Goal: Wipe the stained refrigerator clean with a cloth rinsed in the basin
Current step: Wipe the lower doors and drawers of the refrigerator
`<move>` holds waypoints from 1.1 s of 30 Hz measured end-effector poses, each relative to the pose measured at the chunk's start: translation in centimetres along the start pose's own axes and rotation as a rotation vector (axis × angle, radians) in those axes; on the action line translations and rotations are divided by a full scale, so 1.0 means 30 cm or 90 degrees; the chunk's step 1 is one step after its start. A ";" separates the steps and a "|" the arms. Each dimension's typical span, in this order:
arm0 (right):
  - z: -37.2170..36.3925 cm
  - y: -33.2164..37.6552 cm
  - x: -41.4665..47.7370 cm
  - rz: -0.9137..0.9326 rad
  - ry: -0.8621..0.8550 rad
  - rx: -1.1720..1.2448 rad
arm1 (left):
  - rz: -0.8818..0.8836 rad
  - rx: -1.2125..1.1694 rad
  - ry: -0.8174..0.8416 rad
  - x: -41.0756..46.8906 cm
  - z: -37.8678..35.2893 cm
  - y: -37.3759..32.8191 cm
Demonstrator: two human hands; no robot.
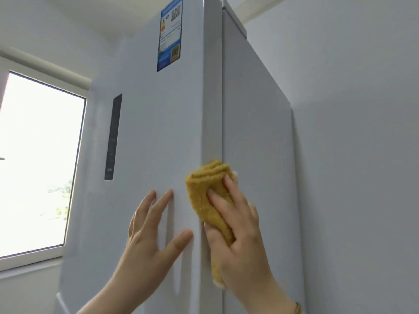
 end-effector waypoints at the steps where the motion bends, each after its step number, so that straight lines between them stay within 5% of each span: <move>1: 0.009 -0.004 0.066 -0.016 0.009 0.034 | 0.008 0.007 0.001 -0.001 0.007 0.001; 10: -0.056 0.074 0.077 -0.063 -0.101 -0.121 | 0.022 -0.015 -0.019 0.042 0.064 -0.012; 16: 0.053 0.048 0.456 -0.059 0.017 -0.014 | 0.055 0.018 0.022 0.041 0.071 0.026; 24: 0.182 0.076 0.956 -0.071 0.018 -0.078 | 0.068 0.008 0.016 0.062 0.066 0.036; 33: 0.186 0.096 0.949 -0.026 0.015 -0.046 | 0.054 0.000 0.005 0.084 0.074 0.027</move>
Point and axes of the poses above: each hand's wrist, its own x-axis towards the middle knuckle, its own z-axis out of the back of the hand, y = z × x, the point moved 8 cm from there along x, towards the middle knuckle, and after that the axes turned 9 degrees about y, right-handed, at the moved point
